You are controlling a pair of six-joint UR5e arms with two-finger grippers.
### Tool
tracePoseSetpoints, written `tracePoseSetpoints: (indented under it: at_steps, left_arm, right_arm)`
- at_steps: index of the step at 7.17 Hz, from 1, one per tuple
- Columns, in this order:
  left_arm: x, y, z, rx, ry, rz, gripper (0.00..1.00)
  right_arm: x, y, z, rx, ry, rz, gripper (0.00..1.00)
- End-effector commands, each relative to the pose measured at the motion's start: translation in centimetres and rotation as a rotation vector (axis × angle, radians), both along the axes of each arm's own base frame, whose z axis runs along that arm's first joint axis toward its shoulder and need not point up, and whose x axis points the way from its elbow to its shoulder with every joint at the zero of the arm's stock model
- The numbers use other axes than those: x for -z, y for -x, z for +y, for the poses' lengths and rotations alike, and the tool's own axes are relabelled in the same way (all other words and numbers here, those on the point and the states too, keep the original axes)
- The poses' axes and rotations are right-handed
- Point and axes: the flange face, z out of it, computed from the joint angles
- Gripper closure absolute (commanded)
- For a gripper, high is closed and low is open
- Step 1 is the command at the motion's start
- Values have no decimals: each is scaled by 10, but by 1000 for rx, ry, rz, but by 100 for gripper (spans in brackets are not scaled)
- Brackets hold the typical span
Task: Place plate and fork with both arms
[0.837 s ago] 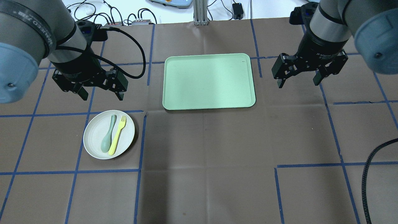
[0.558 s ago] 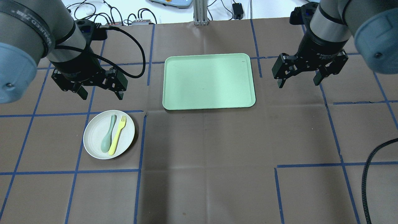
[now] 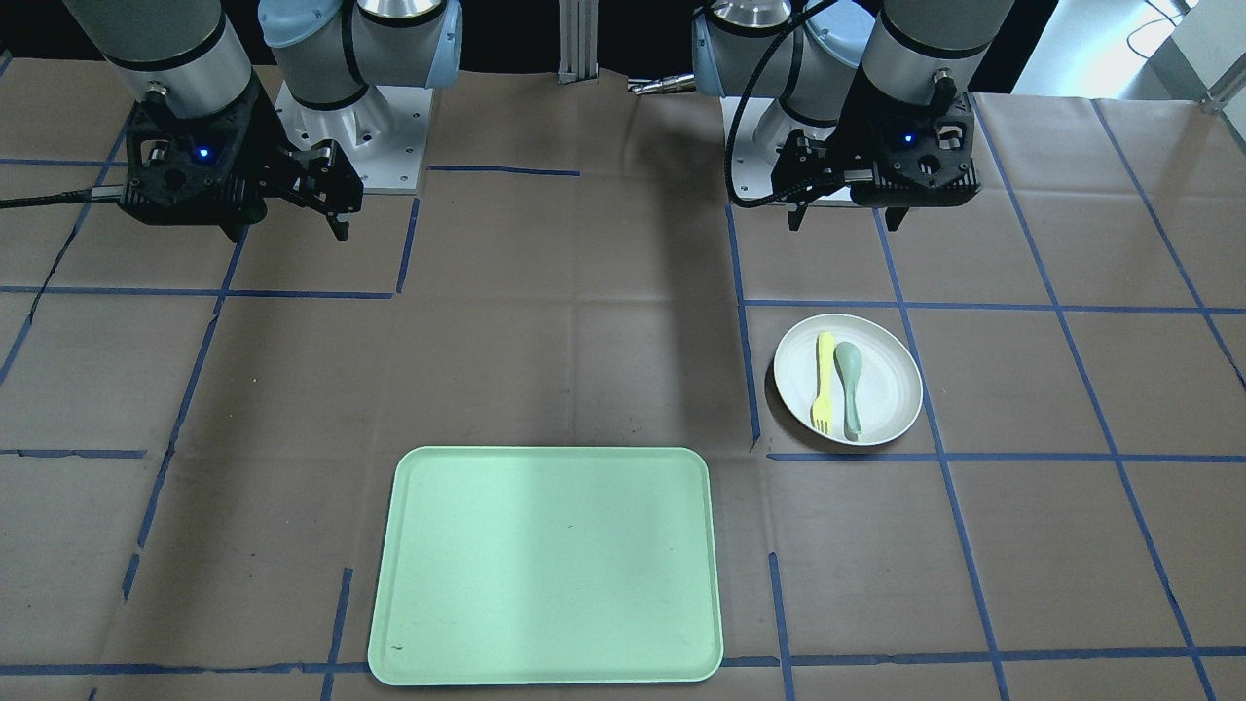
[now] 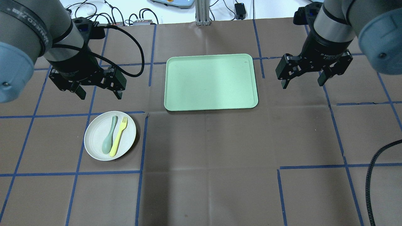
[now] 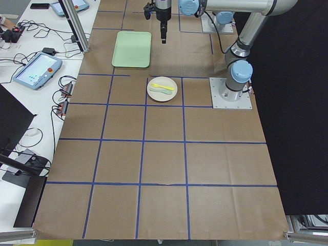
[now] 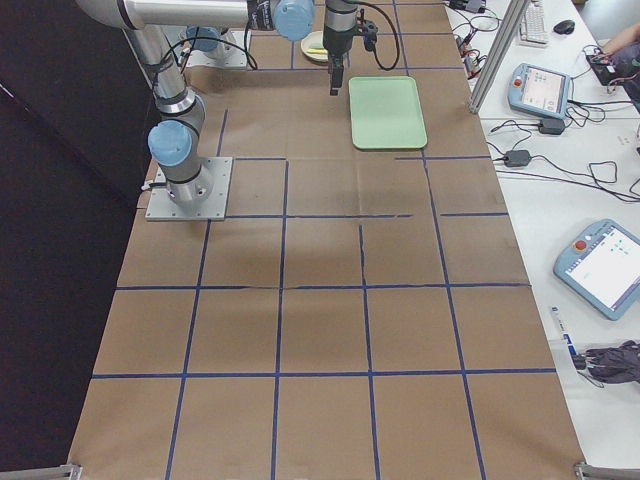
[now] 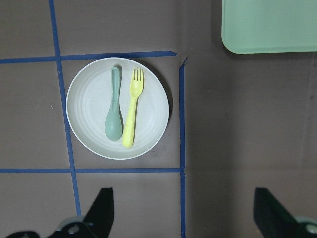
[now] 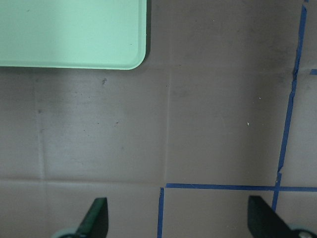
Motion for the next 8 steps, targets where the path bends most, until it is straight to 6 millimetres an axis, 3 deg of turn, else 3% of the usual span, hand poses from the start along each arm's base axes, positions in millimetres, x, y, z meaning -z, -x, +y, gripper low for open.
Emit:
tracePoseSetpoints:
  at_steps: [1,8]
  left_arm:
    - [-4,-2,0,-4,8,-6,0]
    - [-7,-4,-2,-6,14,5,0]
  right_arm:
    - [1,0,0,0,-1,0,0]
    - [0,0,0,0,0,0,0]
